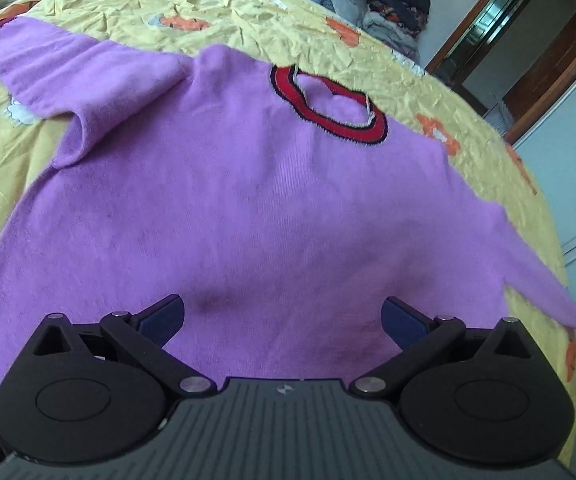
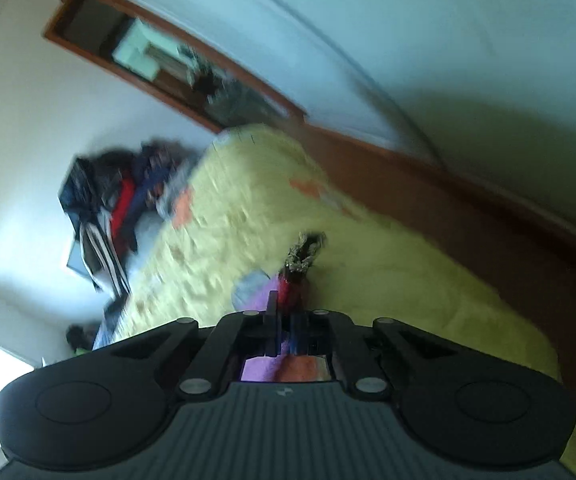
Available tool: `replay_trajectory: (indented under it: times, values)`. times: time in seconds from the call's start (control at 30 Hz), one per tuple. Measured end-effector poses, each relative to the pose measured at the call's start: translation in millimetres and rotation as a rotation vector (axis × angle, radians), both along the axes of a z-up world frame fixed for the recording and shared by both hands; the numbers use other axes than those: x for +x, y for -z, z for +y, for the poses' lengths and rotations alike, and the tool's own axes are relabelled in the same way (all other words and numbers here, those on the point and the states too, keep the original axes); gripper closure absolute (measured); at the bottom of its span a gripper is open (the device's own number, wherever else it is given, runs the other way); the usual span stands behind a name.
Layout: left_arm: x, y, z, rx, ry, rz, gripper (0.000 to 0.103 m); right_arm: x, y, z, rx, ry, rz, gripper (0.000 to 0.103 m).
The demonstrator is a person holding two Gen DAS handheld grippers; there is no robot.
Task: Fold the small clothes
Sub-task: 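Lift the sleeve and carry it across the sweater body with the right gripper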
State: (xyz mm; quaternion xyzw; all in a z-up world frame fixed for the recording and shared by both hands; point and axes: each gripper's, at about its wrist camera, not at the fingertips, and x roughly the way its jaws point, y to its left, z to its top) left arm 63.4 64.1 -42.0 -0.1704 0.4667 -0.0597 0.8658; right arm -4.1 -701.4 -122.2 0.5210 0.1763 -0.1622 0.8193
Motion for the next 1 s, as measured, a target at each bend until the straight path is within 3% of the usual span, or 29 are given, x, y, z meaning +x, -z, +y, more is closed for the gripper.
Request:
replay_trajectory:
  times: [0.07, 0.23, 0.4, 0.57, 0.73, 0.83, 1.0]
  values:
    - [0, -4, 3, 0.0, 0.005, -0.016, 0.0, -7, -16, 4, -0.054, 0.006, -0.016, 0.1]
    - [-1, -7, 11, 0.008, 0.019, -0.027, 0.0, 10, -19, 18, -0.093, -0.015, 0.089, 0.1]
    - [-12, -11, 30, 0.013, 0.017, -0.059, 0.0, 34, -70, 89, -0.173, -0.14, -0.029, 0.1]
    - [-28, -18, 56, 0.066, -0.01, -0.101, 0.0, 88, -115, 209, -0.181, -0.35, -0.18, 0.1]
    - [-45, -29, 91, 0.096, -0.073, -0.131, 0.0, 151, -107, 346, -0.119, -0.565, -0.219, 0.1]
    - [-54, -31, 113, 0.102, -0.124, -0.122, 0.0, 183, -85, 419, -0.076, -0.677, -0.188, 0.1]
    - [-64, -30, 143, 0.09, -0.19, -0.106, 0.0, 211, -54, 513, -0.126, -0.823, -0.088, 0.1]
